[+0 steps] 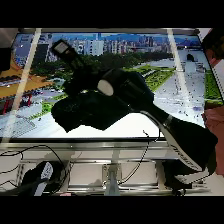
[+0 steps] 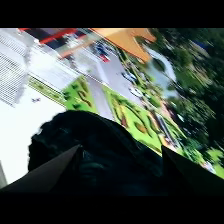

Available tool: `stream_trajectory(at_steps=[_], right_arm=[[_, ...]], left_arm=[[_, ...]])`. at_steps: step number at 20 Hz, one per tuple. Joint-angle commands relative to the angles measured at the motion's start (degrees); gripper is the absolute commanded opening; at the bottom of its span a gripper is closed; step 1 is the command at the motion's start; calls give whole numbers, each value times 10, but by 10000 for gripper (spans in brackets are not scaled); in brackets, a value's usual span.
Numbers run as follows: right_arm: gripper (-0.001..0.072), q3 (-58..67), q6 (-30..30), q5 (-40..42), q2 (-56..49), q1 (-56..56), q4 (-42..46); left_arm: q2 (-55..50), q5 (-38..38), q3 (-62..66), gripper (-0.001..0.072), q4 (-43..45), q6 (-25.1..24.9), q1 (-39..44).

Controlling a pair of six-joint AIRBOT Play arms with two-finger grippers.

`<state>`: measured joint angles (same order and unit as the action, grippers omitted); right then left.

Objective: Fold the clothes and pants, and hang the long-sleeved shirts on hangers.

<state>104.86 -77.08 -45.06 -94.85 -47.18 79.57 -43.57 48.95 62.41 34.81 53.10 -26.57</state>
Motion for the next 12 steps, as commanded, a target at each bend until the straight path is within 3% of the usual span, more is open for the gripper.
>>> stream_trajectory(at_steps=[1, 4, 6, 8, 10, 12], right_arm=[[552, 0, 0, -111, 12, 97, 22], [552, 0, -1, -193, 12, 205, 23], [552, 0, -2, -240, 12, 272, 23], [552, -2, -2, -268, 11, 333, 21], [552, -2, -3, -271, 10, 384, 10], [552, -2, -3, -269, 10, 424, -2]], left_arm=[[-10, 94, -1, 557, 36, 7, 0], [-33, 199, -22, 557, 137, 111, 0], [-45, 247, -61, 558, 180, 148, 0], [-48, 252, -130, 559, 184, 126, 4], [-48, 243, -197, 562, 183, 51, 26], [-48, 225, -243, 663, 183, -5, 70]])
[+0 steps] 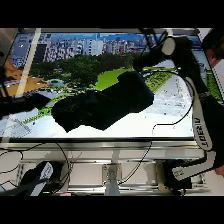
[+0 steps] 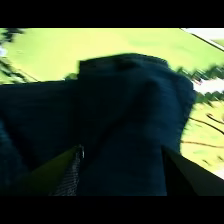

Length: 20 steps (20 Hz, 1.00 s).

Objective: Fold the clothes and pants, and hang the long-sleeved shirts on hangers.

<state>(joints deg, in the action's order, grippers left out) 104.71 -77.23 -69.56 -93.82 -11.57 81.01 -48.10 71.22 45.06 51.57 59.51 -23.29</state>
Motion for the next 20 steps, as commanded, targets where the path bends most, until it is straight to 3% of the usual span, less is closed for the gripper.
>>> stream_trajectory(at_steps=[1, 3, 5, 8, 10, 12, 13, 15, 20], right_arm=[[552, 0, -1, -23, 0, 85, -21], [552, 0, -1, -21, 0, 107, -28], [552, 0, -3, -17, 0, 121, -37], [552, 0, -3, -13, 0, 123, -42], [552, 0, -3, -14, 0, 122, -43], [552, 0, -3, -14, 0, 123, -43], [552, 0, -3, -14, 0, 123, -43], [552, 0, -3, -14, 0, 122, -44], [552, 0, -3, -13, -3, 123, -32]], left_arm=[[-3, -17, -85, 666, 16, -99, 69], [-7, -76, -93, 666, 20, -161, 137], [-16, -184, -93, 665, 37, -170, 205], [-46, -306, -93, 647, 156, -176, 306], [-72, -323, -93, 647, 225, -176, 353], [-98, -323, -93, 647, 239, -175, 371], [-111, -327, -93, 641, 239, -170, 371], [-135, -345, -93, 459, 262, -141, 365], [-156, -476, -92, 425, 309, -7, 340]])
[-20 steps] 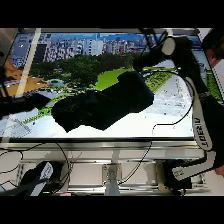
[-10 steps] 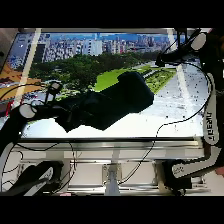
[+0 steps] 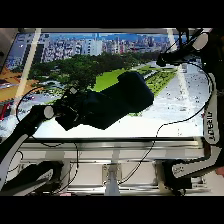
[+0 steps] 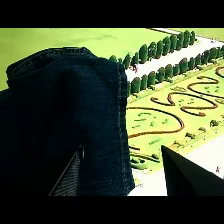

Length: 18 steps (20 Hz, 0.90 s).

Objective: Fold the clothes and pants, and hang the long-sleeved shirts on hangers.

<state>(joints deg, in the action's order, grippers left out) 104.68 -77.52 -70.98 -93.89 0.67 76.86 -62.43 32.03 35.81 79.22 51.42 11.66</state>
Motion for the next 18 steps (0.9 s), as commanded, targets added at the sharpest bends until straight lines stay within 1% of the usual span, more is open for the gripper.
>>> stream_trajectory(at_steps=[1, 3, 4, 6, 8, 11, 12, 14, 16, 18], right_arm=[[552, 0, 0, 0, -7, 0, 24], [552, 0, -19, -18, -21, 1, 47], [552, 0, -19, -30, -29, 1, 45], [552, -20, -19, -33, -36, 0, 27], [552, -50, -18, -25, -37, 0, -21], [552, -79, -1, 10, -38, -12, -92], [552, -80, -2, 29, -38, -23, -97], [551, -80, -20, 93, -39, -57, -94], [550, -79, -47, 151, -51, -90, -84], [550, -79, -80, 173, -77, -117, -76]], left_arm=[[-12, -108, 1, 361, 33, 86, -16], [-11, -134, 2, 108, 33, 89, -26], [-10, -139, 2, 75, 33, 89, -30], [-7, -141, 4, 75, 33, 88, -32], [5, -149, 18, 75, 33, 88, -32], [37, -179, 55, 75, 33, 88, -32], [50, -196, 63, 75, 33, 88, -32], [74, -224, 66, 75, 33, 88, -32], [84, -217, 65, 75, 33, 89, -32], [84, -201, 65, 75, 33, 88, -32]])
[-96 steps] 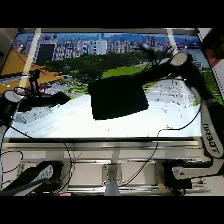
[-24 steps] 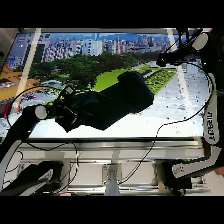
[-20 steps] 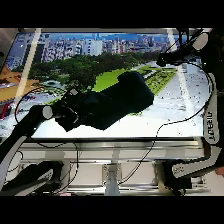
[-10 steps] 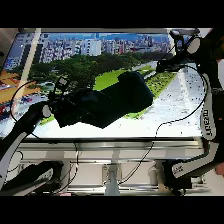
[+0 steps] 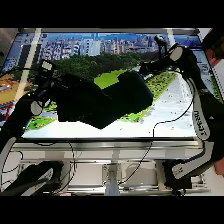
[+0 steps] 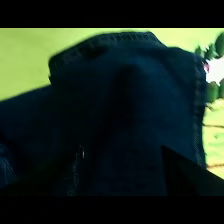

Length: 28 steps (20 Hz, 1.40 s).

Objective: Fold the clothes and pants, and hang the long-sleeved shirts on hangers.

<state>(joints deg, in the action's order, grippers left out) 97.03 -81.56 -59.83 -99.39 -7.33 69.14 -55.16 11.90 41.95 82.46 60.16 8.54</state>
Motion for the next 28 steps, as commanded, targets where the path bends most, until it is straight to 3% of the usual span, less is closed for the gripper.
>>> stream_trajectory(at_steps=[1, 6, 10, 13, 14, 15, 17, 19, 20, 22, 26, 28], right_arm=[[552, -2, -39, 59, -37, -48, 0], [556, -2, -11, 56, -93, -98, 9], [555, -1, -16, 57, -115, -123, 119], [555, -1, -15, 37, -128, -124, 139], [585, -1, -10, 29, -133, -124, 141], [698, -2, 9, 18, -137, -125, 141], [708, -1, 61, 5, -143, -131, 146], [673, -1, 71, 16, -144, -140, 169], [510, -1, 70, 24, -144, -142, 186], [16, 5, 61, 24, -143, -141, 217], [16, 49, -3, 14, -131, -118, 259], [16, 87, -5, -1, -115, -98, 263]], left_arm=[[10, 8, 4, 75, 0, 1, -1], [9, 34, 0, 75, 0, 1, -1], [-2, 38, 0, 75, 0, 1, -1], [-15, 43, 0, 75, 0, 1, -1], [-20, 44, 0, 75, 0, 1, -1], [-24, 45, 0, 75, 0, 1, -1], [-30, 44, 0, 76, -2, 1, 0], [-30, 44, 0, 76, -2, 1, 0], [-30, 44, 0, 75, -2, 1, 0], [-30, 44, 0, 75, -2, 1, -1], [-30, 39, 0, 75, -2, 2, -1], [-29, 9, 1, 74, -2, 47, -4]])
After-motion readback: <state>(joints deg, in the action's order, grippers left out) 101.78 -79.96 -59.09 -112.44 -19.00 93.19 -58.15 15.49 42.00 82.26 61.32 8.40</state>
